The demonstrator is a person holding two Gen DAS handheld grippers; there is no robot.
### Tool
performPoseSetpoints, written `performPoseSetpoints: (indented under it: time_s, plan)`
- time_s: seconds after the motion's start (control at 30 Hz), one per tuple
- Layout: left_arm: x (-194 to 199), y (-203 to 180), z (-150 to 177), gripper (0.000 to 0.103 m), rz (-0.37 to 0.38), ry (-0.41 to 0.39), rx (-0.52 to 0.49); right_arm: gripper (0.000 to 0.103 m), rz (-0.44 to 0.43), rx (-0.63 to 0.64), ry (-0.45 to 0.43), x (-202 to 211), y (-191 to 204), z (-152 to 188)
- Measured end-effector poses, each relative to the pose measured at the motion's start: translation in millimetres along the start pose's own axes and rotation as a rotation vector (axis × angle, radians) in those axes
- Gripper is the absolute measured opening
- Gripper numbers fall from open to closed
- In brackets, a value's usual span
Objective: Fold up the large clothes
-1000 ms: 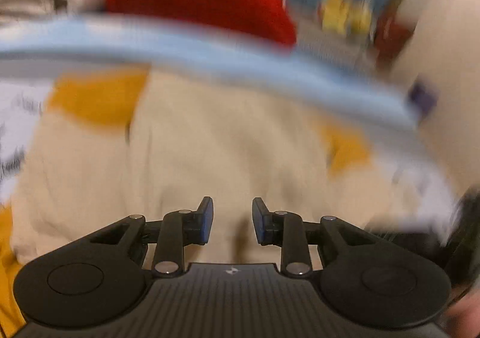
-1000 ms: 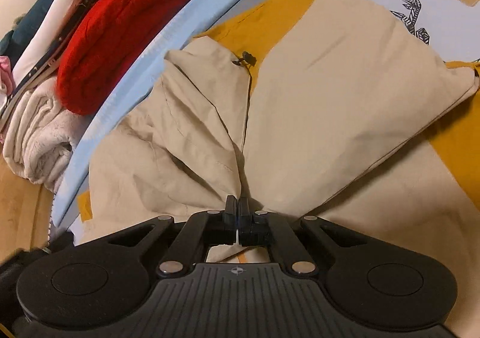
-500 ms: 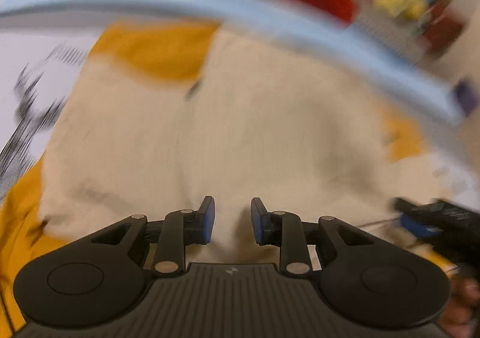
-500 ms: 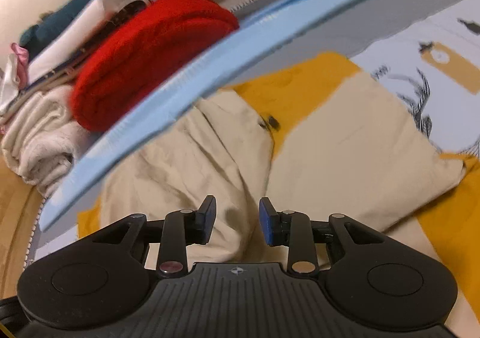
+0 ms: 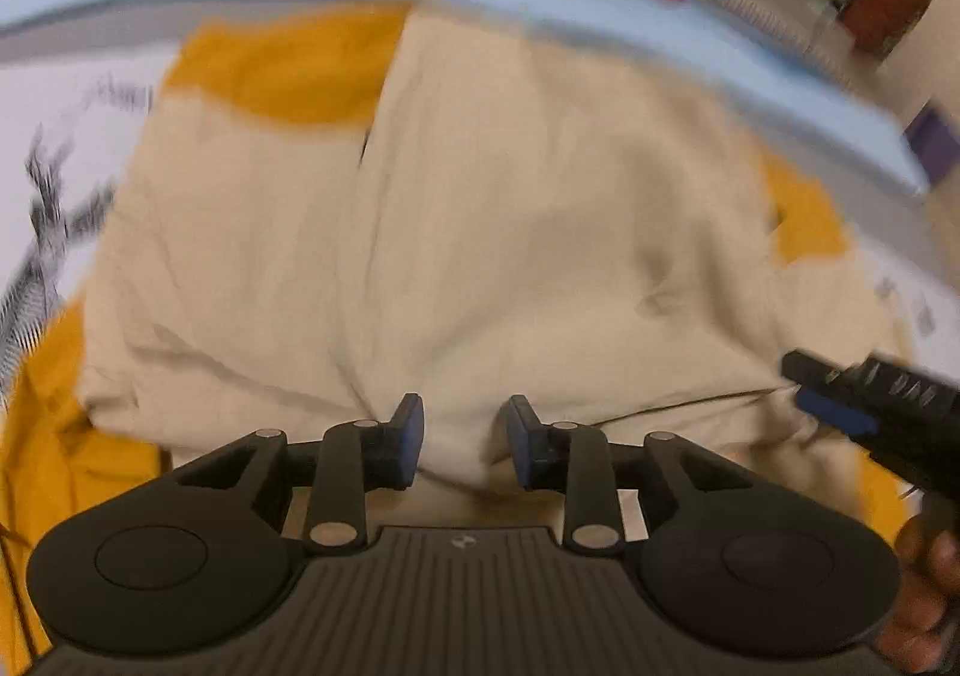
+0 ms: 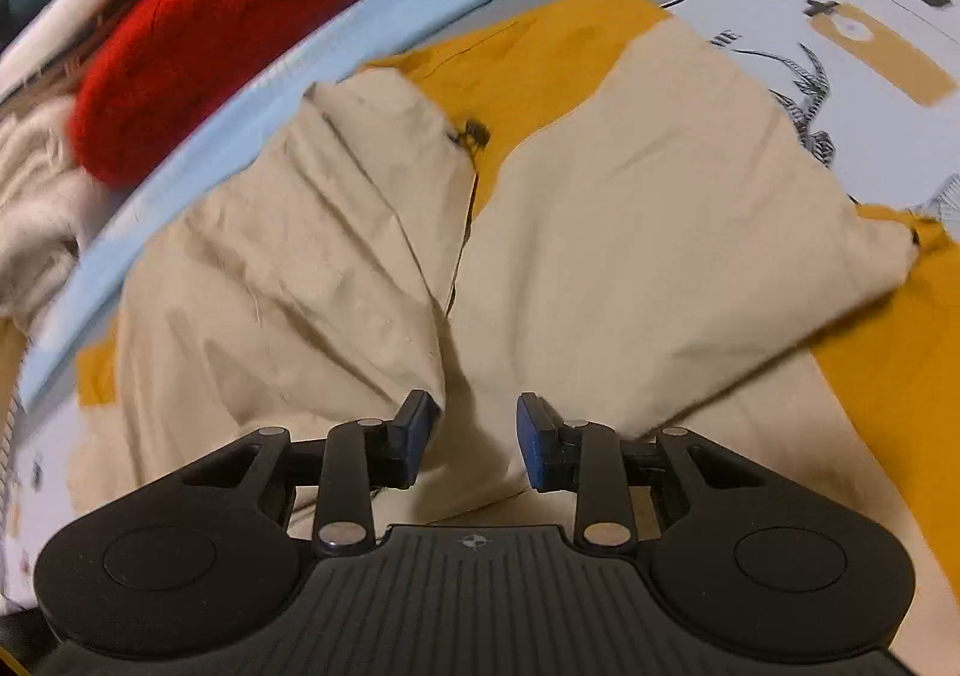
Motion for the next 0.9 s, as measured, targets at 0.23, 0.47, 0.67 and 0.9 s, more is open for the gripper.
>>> performPoseSetpoints:
  time_s: [0.23,0.47,0.67,0.9]
  plan:
    - [125.3,-27.6,-14.7,0.036,0.014,-0.358,-0.199,0.034,-0.050,0.137,-0.401,127.1,3.4,-33.1]
    - [255.9,-16.1,68.1,0.036,-0.029,-0.467,-0.227,0.034,-0.074,0.214,-0.748,300.5,-51.8,-2.9]
    - [354.8,5.7,163.1,0.036,-0.077,-0.509,-0.226,0.034,-0.011,0.232,-0.802,390.0,-139.1,69.4]
    - [410.0,25.0,274.6,0.019,0.004,-0.510,-0.103,0.020,0.151,0.088,-0.875,437.5,-238.5,150.5]
Point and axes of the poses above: each gripper's, at about its wrist camera, not at the fingertips, and x roughly against the way its jaws point, y to its left, z to its underside, the point moved 4 cm from there along -x, roughly the way its jaws point, and after that the axes turned 12 degrees about z, right-handed, at the moved point
